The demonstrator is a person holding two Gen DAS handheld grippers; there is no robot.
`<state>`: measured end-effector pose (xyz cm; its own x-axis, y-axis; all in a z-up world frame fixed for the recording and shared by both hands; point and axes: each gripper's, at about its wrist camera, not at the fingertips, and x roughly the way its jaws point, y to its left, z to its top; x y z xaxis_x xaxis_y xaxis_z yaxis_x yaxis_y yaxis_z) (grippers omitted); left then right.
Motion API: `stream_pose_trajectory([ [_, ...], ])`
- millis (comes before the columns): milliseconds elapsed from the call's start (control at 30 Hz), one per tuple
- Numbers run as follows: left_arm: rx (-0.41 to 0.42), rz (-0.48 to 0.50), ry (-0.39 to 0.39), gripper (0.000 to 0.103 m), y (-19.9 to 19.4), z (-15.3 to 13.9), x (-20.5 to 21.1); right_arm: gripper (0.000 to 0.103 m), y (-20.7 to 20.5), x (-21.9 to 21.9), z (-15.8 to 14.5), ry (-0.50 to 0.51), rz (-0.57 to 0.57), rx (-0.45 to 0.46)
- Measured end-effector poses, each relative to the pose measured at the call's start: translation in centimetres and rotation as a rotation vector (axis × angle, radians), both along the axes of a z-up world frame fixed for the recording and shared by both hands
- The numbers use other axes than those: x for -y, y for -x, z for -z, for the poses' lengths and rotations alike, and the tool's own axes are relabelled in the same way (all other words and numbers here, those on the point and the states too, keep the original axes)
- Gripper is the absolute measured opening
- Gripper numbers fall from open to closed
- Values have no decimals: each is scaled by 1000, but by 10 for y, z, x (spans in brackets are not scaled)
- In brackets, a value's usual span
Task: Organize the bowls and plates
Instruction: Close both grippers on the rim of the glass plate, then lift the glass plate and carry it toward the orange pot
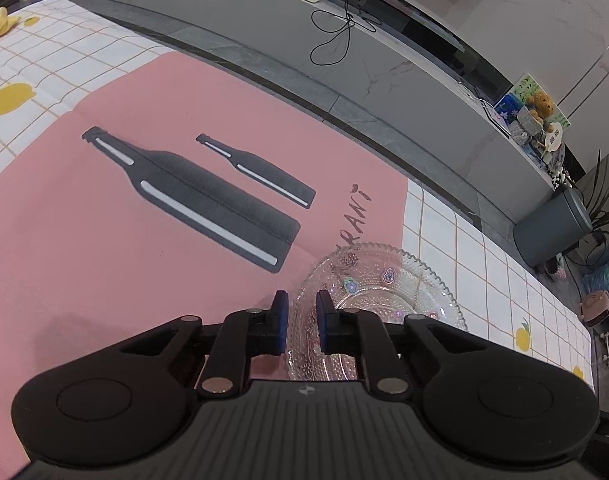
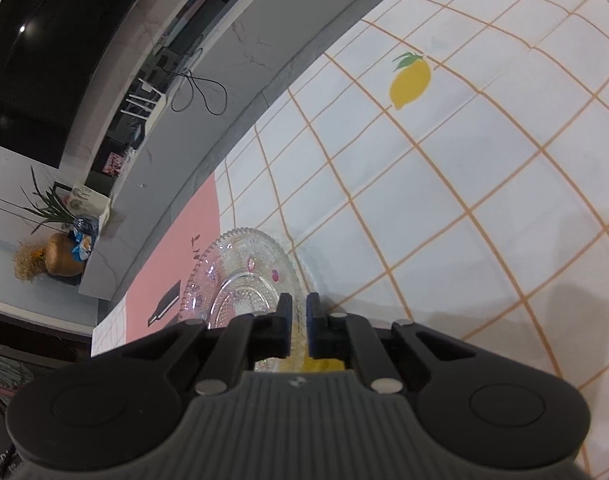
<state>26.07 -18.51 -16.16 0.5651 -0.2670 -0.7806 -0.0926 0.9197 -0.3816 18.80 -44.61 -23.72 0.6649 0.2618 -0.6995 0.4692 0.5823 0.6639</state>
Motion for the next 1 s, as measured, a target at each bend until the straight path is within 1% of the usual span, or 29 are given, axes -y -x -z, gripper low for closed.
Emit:
stream_pose_trajectory([
  [100,-4,-4,-3,15,2,-2,-2,5,0,0,-3,-2,-7,-13],
  [200,-14,-23,18,15,5,-6,-7,5,2,3,-6,-27,-13,-19],
  [300,-4,-32,12,15,9,-13,-9,3,4,2,-11,-41,-24,-14],
  [567,1,-43,7,14,25,-30,-15,4,16,-6,-22,-44,-62,-33],
  [867,20,-37,15,14,58,-50,-27,4,46,-14,-54,-23,-88,20],
  [1000,31,-22,17,14,75,-59,-33,4,67,-20,-61,-28,-89,44],
])
